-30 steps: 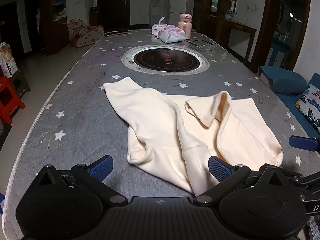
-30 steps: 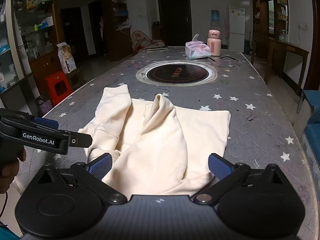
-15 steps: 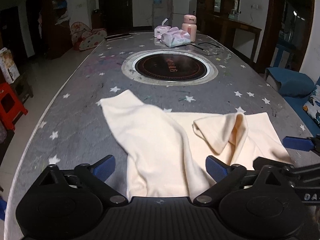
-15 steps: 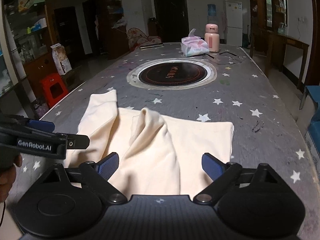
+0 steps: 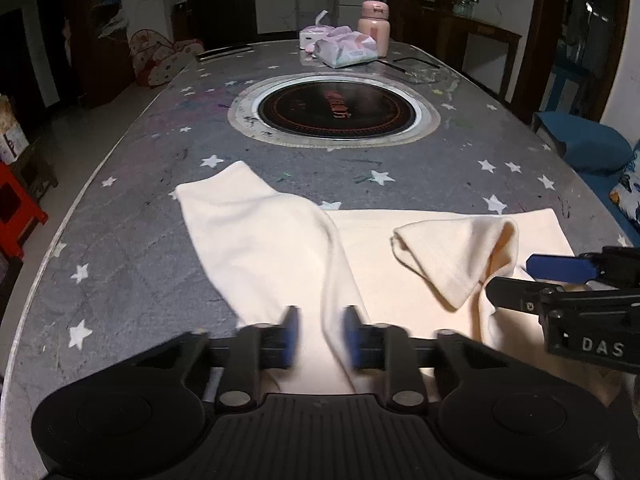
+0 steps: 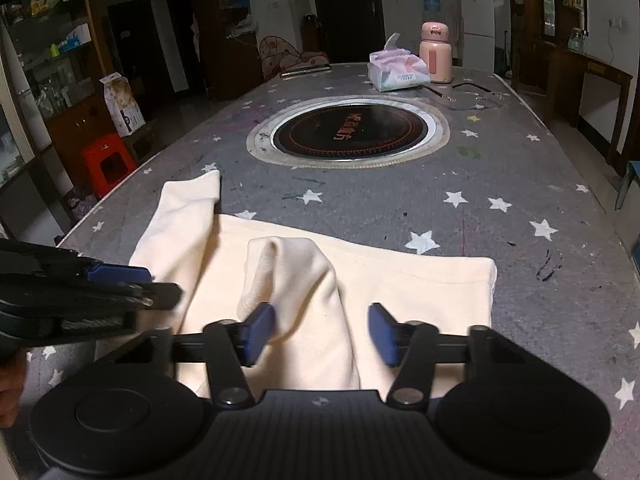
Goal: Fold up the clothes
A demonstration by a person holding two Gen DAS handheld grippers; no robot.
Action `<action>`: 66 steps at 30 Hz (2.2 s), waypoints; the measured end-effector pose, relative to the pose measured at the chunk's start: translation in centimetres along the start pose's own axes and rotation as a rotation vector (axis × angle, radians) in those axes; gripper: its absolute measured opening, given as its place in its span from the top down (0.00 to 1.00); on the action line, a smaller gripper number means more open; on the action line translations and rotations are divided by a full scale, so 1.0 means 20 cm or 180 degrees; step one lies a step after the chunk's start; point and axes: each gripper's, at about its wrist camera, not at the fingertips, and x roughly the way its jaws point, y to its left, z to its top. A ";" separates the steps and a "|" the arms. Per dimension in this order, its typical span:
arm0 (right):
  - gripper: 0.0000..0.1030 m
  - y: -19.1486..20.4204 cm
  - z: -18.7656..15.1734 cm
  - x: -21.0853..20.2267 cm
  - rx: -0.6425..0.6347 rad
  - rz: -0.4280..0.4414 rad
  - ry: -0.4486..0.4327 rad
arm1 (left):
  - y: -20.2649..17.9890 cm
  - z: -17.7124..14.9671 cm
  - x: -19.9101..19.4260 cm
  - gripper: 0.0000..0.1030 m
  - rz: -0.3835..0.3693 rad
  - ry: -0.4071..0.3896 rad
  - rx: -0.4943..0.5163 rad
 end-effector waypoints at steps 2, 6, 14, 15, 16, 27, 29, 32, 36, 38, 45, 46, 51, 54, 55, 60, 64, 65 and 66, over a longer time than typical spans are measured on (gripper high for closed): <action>0.71 0.00 0.00 0.01 0.0011 0.0013 0.0011 | 0.03 -0.01 -0.03 0.91 0.0022 -0.0041 -0.0062; 0.85 -0.01 -0.01 -0.04 0.0009 0.0025 -0.0075 | 0.10 -0.03 -0.11 0.94 0.0092 -0.0123 -0.0165; 0.91 -0.06 -0.05 -0.21 0.0001 -0.0110 -0.0230 | 0.28 -0.12 -0.21 0.93 0.0272 -0.0092 -0.0377; 0.88 -0.08 -0.06 -0.22 0.0007 -0.0157 -0.0221 | 0.29 -0.12 -0.21 0.92 0.0282 -0.0077 -0.0380; 0.86 -0.09 -0.07 -0.22 0.0027 -0.0201 -0.0212 | 0.28 -0.11 -0.20 0.88 0.0284 -0.0071 -0.0367; 0.56 -0.24 -0.14 -0.16 0.0256 -0.0381 0.0012 | 0.22 -0.08 -0.03 0.74 0.0042 -0.0004 -0.0180; 0.58 -0.25 -0.13 -0.13 0.0277 -0.0343 0.0058 | 0.21 -0.07 -0.02 0.91 0.0010 -0.0041 -0.0118; 0.81 -0.25 -0.11 -0.09 0.0202 -0.0342 0.0079 | 0.22 -0.05 0.01 0.94 0.0051 -0.0049 -0.0104; 0.93 -0.25 -0.02 -0.02 0.0200 -0.0276 0.0104 | 0.22 0.00 0.06 0.95 0.0149 -0.0097 -0.0067; 0.94 -0.24 0.02 0.03 0.0140 -0.0263 0.0126 | 0.23 0.03 0.09 0.95 0.0205 -0.0123 -0.0039; 0.94 -0.23 0.21 0.22 0.0037 -0.0268 0.0194 | 0.33 0.15 0.19 0.95 0.0357 -0.0116 -0.0181; 0.93 -0.23 0.24 0.25 0.0001 -0.0268 0.0222 | 0.34 0.15 0.20 0.95 0.0359 -0.0115 -0.0197; 0.82 -0.18 0.31 0.22 -0.0162 -0.0332 0.0113 | 0.38 0.12 0.17 0.86 0.0304 -0.0125 -0.0224; 0.77 -0.14 0.33 0.13 -0.0200 -0.0206 -0.0029 | 0.39 0.11 0.14 0.83 0.0291 -0.0141 -0.0258; 0.75 -0.12 0.34 0.12 -0.0200 -0.0135 -0.0054 | 0.38 0.11 0.12 0.83 0.0278 -0.0157 -0.0269; 0.63 -0.02 0.37 0.15 -0.0276 0.0105 -0.0066 | 0.35 0.13 0.05 0.71 0.0222 -0.0253 -0.0296; 0.63 0.04 0.39 0.27 -0.0300 0.0135 -0.0026 | 0.34 0.16 0.01 0.63 0.0107 -0.0295 -0.0313; 0.63 0.04 0.39 0.31 -0.0292 0.0141 -0.0001 | 0.34 0.17 0.01 0.63 0.0081 -0.0293 -0.0307; 0.68 0.05 0.39 0.33 -0.0284 0.0153 0.0021 | 0.33 0.18 0.01 0.63 0.0064 -0.0290 -0.0295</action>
